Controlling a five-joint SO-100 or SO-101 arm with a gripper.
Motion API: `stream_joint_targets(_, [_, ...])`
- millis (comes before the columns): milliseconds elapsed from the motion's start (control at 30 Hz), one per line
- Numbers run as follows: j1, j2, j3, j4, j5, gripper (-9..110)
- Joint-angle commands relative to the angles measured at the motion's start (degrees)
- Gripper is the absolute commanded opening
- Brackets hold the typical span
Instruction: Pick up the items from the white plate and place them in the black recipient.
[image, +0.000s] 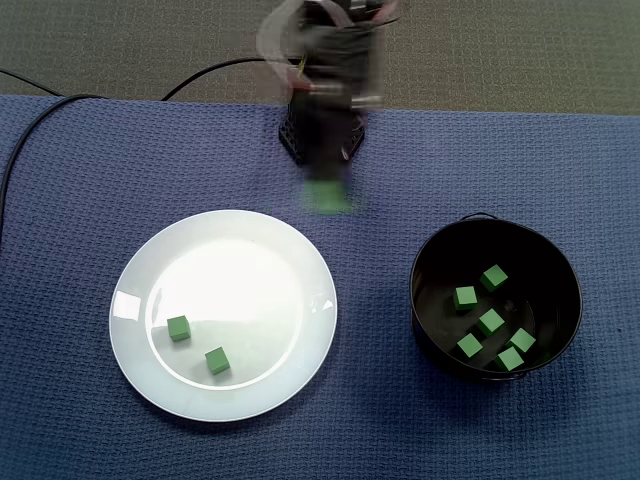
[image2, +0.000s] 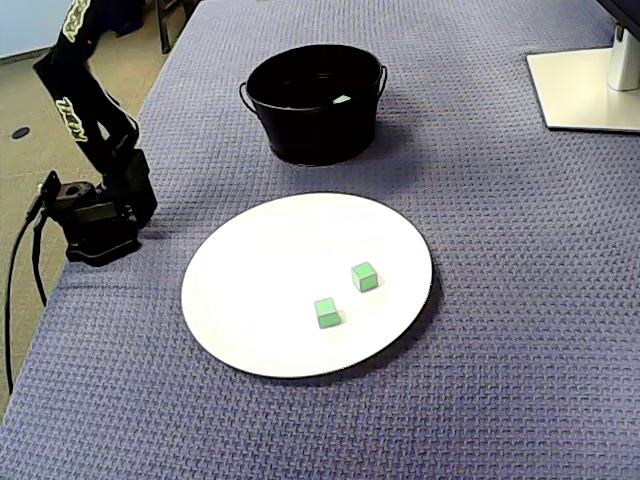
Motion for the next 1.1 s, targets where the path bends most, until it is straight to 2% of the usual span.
stream_joint_targets(0, [-25.5, 2.5, 7.8, -2.5, -5.2, 0])
stream_joint_targets(133, [-32.0, -12.6, 4.3, -0.5, 0.3, 0])
stream_joint_targets(367, [-32.3, -37.4, 0.2, 3.8, 1.7, 0])
stream_joint_targets(733, [-29.4, -47.5, 3.7, 5.4, 1.1, 0])
stream_joint_targets(767, [-29.4, -47.5, 3.6, 5.8, 1.3, 2])
stream_joint_targets(833, [-29.4, -46.5, 3.3, 7.6, 1.5, 26])
stream_joint_targets(867, [-29.4, -45.4, 2.5, 8.7, 1.8, 33])
stream_joint_targets(1067, [-26.2, -35.2, -16.3, 24.6, -0.3, 37])
